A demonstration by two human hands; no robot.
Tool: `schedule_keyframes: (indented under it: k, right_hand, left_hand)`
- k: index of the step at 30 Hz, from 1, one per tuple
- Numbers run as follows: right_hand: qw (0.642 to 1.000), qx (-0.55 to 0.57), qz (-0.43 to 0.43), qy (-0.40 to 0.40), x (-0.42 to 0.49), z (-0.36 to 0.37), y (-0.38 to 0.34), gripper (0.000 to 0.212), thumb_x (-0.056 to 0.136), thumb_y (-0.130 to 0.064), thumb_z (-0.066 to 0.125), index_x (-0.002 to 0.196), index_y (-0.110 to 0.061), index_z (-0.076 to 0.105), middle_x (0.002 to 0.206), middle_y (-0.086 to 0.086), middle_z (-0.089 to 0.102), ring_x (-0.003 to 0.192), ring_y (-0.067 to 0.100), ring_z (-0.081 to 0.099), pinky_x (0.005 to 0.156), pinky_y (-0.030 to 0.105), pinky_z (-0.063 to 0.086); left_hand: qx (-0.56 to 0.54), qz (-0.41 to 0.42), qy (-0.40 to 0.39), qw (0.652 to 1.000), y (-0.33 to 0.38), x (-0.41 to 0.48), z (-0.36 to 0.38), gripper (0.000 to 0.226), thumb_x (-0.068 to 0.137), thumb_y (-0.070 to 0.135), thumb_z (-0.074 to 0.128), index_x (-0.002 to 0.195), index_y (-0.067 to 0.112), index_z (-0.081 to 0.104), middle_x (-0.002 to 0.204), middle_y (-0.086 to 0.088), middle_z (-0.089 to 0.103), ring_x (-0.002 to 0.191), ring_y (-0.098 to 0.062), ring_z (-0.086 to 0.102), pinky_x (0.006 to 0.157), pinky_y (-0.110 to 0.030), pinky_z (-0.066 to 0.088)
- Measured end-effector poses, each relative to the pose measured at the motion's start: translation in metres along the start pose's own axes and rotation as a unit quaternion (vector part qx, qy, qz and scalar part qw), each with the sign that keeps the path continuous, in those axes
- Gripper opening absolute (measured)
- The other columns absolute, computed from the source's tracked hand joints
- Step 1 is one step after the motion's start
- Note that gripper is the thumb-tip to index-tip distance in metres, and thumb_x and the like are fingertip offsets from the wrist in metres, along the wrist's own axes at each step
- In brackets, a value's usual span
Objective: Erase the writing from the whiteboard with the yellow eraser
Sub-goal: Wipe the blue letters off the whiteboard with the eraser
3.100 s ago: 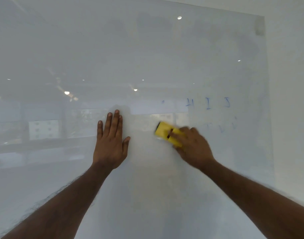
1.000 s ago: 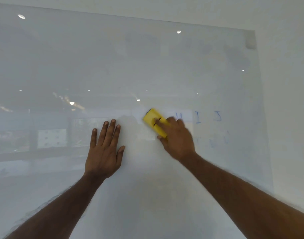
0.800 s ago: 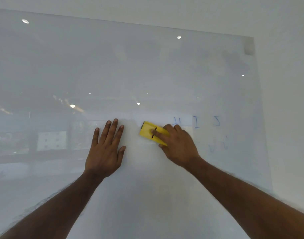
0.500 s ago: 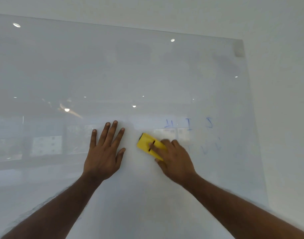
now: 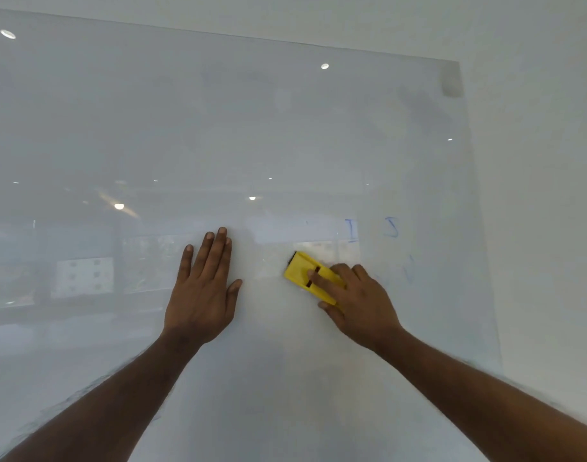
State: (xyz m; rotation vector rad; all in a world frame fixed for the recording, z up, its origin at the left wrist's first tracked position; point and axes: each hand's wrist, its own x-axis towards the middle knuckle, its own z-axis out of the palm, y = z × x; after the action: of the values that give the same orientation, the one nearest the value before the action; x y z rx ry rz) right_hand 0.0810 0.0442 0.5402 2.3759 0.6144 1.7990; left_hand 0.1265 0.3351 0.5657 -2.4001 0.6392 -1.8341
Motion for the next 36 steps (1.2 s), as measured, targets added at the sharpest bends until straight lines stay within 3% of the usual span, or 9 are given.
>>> schedule_keyframes:
  k: [2,8,17,19,22,24,27,33,36]
  right_hand:
    - [1.0,-0.009,-0.01,-0.003,-0.002,-0.005,0.018,0.056,0.076,-0.033,0.075,0.129,-0.031,0.057,0.107,0.007,0.06,0.078,0.03,0.053,0.052,0.034,0.046]
    - [0.982,0.004,0.179,0.065,0.043,-0.019,0.059,0.055,0.082,-0.034,0.071,0.133,-0.034,0.052,0.111,0.006,0.054,0.1,0.033,0.05,0.057,0.038,0.053]
    - [0.994,0.035,-0.088,-0.046,-0.023,0.002,0.002,0.056,0.078,-0.025,0.074,0.131,-0.03,0.057,0.111,0.011,0.061,0.08,0.031,0.055,0.061,0.038,0.051]
    - [0.997,0.012,-0.065,-0.03,-0.002,-0.006,0.013,0.055,0.075,-0.02,0.075,0.128,-0.027,0.06,0.109,0.013,0.062,0.08,0.034,0.056,0.06,0.039,0.052]
    - [0.995,0.016,0.097,0.034,0.051,-0.022,0.038,0.055,0.076,-0.022,0.074,0.128,-0.029,0.058,0.111,0.012,0.058,0.09,0.036,0.054,0.061,0.038,0.051]
    - [0.989,0.011,0.14,0.056,0.075,-0.026,0.049,0.055,0.079,-0.024,0.071,0.13,-0.033,0.055,0.113,0.007,0.055,0.095,0.032,0.051,0.062,0.034,0.047]
    - [0.988,0.013,0.139,0.059,0.071,-0.02,0.038,0.057,0.078,-0.027,0.071,0.132,-0.033,0.053,0.113,0.008,0.054,0.093,0.031,0.05,0.063,0.036,0.047]
    - [0.999,0.03,-0.007,-0.013,-0.018,0.0,0.01,0.06,0.076,-0.029,0.074,0.132,-0.032,0.051,0.11,0.008,0.058,0.081,0.03,0.052,0.058,0.035,0.049]
    - [1.0,0.0,0.013,-0.021,-0.014,-0.01,0.039,0.058,0.076,-0.025,0.076,0.13,-0.031,0.057,0.112,0.009,0.06,0.083,0.032,0.054,0.058,0.037,0.051]
  left_hand:
    - [0.0,-0.003,-0.003,1.0,0.001,0.0,0.0,0.068,0.101,0.038,0.03,0.157,0.002,0.018,0.168,-0.013,0.013,0.156,-0.029,0.011,0.125,-0.054,0.015]
    - [-0.001,-0.011,-0.006,1.0,0.003,-0.001,0.003,0.068,0.101,0.039,0.029,0.157,0.002,0.016,0.168,-0.012,0.01,0.156,-0.028,0.008,0.125,-0.054,0.013]
    - [-0.024,-0.025,0.001,0.999,0.007,-0.001,0.005,0.067,0.1,0.035,0.031,0.158,0.002,0.016,0.168,-0.011,0.01,0.156,-0.026,0.006,0.125,-0.055,0.01]
    - [-0.023,-0.023,-0.002,0.999,0.007,-0.002,0.004,0.067,0.101,0.036,0.03,0.158,0.003,0.015,0.168,-0.01,0.009,0.156,-0.026,0.005,0.125,-0.055,0.009]
    - [-0.025,-0.028,-0.005,0.999,0.008,-0.002,0.004,0.067,0.101,0.035,0.029,0.158,0.003,0.015,0.168,-0.011,0.008,0.157,-0.027,0.004,0.125,-0.056,0.009]
    - [-0.023,-0.033,-0.007,0.999,0.009,-0.002,0.003,0.067,0.101,0.034,0.029,0.157,0.002,0.016,0.168,-0.011,0.009,0.156,-0.027,0.005,0.125,-0.057,0.01]
    - [-0.02,-0.037,-0.004,0.999,0.012,-0.003,0.003,0.066,0.1,0.033,0.029,0.157,0.001,0.018,0.168,-0.013,0.01,0.156,-0.029,0.007,0.124,-0.058,0.012]
    - [-0.022,-0.04,0.004,0.999,0.014,-0.003,0.004,0.066,0.1,0.033,0.028,0.156,0.0,0.02,0.167,-0.014,0.014,0.156,-0.031,0.01,0.123,-0.059,0.012]
    - [-0.019,-0.043,0.001,0.999,0.016,-0.004,0.005,0.066,0.1,0.033,0.027,0.157,0.001,0.018,0.168,-0.013,0.012,0.156,-0.03,0.008,0.124,-0.059,0.011]
